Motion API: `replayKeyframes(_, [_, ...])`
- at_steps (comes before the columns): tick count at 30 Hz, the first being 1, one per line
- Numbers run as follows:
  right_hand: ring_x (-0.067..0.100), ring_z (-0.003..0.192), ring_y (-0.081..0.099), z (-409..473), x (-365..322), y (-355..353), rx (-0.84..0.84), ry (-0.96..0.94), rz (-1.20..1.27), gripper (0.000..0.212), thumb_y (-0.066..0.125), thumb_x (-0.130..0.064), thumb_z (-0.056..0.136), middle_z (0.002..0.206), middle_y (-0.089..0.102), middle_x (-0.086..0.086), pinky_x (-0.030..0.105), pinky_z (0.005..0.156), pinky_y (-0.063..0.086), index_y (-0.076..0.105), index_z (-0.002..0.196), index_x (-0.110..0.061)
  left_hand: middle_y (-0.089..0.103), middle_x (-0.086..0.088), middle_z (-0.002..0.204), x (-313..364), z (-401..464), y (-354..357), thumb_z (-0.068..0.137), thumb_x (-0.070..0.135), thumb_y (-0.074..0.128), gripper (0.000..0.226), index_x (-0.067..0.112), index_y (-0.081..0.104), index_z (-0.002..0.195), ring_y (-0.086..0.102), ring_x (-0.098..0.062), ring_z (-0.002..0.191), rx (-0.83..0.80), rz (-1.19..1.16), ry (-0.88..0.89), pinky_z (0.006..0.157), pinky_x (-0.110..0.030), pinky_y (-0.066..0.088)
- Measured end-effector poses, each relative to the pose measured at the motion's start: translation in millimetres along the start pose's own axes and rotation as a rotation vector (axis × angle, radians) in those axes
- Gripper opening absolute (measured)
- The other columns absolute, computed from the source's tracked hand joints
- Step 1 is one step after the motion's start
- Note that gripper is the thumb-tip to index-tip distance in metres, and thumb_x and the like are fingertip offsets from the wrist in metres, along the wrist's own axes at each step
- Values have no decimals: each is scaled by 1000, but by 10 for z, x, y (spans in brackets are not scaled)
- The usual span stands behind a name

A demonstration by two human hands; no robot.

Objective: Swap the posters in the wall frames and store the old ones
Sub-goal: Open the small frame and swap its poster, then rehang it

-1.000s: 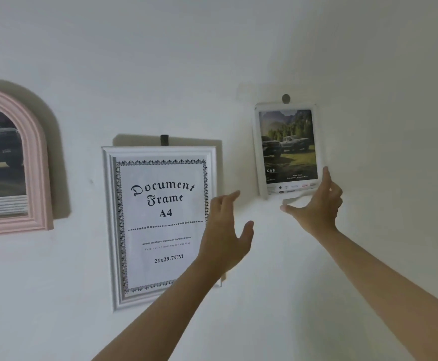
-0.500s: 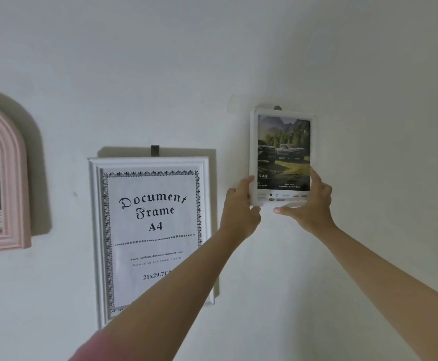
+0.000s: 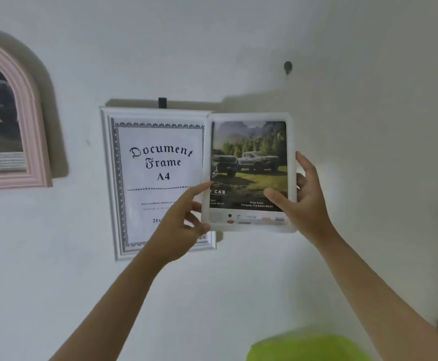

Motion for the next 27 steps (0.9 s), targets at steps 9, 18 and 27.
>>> replayKeyframes(9, [41, 82, 59, -1562, 492, 747, -60, 172, 235, 55, 58, -31, 86, 103, 64, 21, 48, 79, 53, 39, 134, -48, 65, -4, 84, -892, -1752, 88, 76, -16, 56, 80, 48, 47, 123, 55, -18, 82, -28, -146, -379, 68, -27, 49])
replayKeyframes(18, [6, 49, 46, -2751, 741, 1270, -167, 455, 236, 39, 58, -5, 90, 73, 64, 14, 14, 48, 38, 52, 122, -27, 54, 5, 119, -1264, -2959, 259, 81, 8, 65, 65, 53, 44, 123, 51, -6, 110, 77, -27, -737, 82, -24, 48])
replayKeyframes(27, [7, 87, 64, -3346, 722, 1544, -238, 458, 129, 43, 62, -5, 87, 100, 66, -8, 18, 71, 51, 53, 116, -36, 56, 17, 118, -803, -2582, 390, 87, 23, 62, 38, 45, 56, 118, 59, -2, 102, 141, -134, -580, 70, -12, 50])
Point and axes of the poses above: each hand's wrist, its own z-axis towards the middle knuckle, its own y-axis out of the palm, x = y × z, the point moved 6 cm from there along z, towards the middle knuckle
